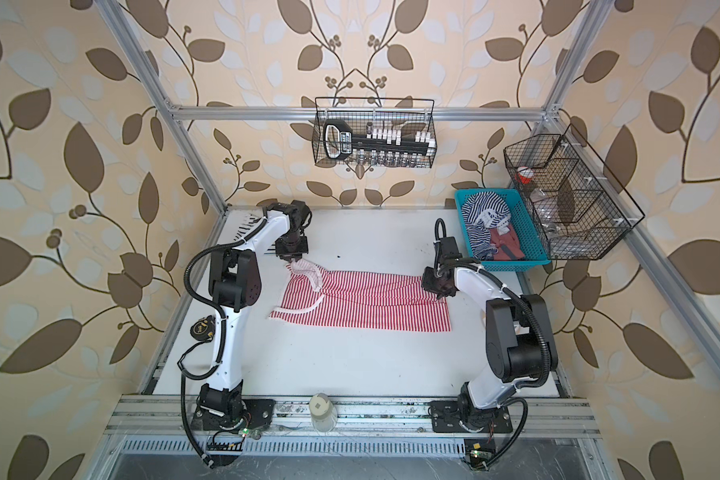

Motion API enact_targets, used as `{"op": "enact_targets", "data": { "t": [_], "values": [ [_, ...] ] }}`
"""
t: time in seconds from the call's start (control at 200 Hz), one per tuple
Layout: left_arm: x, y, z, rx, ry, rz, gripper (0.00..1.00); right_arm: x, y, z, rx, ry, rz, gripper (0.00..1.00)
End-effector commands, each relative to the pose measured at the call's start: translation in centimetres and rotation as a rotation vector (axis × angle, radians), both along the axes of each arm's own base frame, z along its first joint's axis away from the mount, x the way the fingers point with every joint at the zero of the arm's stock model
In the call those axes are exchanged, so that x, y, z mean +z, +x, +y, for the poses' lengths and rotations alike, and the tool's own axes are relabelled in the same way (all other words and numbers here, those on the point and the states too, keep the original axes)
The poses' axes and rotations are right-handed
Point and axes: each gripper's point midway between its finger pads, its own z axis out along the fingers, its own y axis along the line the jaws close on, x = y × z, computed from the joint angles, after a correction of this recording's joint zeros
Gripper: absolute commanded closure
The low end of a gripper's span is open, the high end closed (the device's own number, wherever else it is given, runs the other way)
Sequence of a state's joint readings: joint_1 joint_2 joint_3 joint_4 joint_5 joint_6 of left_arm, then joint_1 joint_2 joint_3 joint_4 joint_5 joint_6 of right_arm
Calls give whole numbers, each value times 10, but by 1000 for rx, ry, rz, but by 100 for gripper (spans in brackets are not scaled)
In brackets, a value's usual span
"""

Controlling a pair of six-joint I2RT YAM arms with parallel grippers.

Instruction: Fold and stack the tank tops

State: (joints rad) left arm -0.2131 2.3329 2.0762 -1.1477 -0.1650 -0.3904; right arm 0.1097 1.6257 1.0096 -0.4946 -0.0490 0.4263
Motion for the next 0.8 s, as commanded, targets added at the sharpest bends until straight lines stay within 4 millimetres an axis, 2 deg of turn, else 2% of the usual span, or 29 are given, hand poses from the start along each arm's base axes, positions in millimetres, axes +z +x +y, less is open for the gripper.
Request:
{"op": "enact_targets", "data": {
  "t": [0.0,0.02,0.18,0.27,0.48,0.69,0.795],
  "values": [
    [36,-2,18,31,41,-64,85,-9,-1,4,6,7,20,68],
    [27,-10,21,33,51,-34,85,-10,-1,4,6,8,24,68],
    [22,-23,26,40,66,-10,83,-26,-6,4,10,2,62,69],
    [18,-31,29,40,75,1,75,-36,-9,3,8,-3,92,70],
    [6,-43,48,66,105,43,72,-56,-22,-4,-21,-38,170,74],
    [6,-43,65,107,110,50,72,-51,-27,-13,-48,-58,176,74],
    [11,-42,59,106,74,43,67,-38,-22,-11,-37,-42,143,74]
  ]
}}
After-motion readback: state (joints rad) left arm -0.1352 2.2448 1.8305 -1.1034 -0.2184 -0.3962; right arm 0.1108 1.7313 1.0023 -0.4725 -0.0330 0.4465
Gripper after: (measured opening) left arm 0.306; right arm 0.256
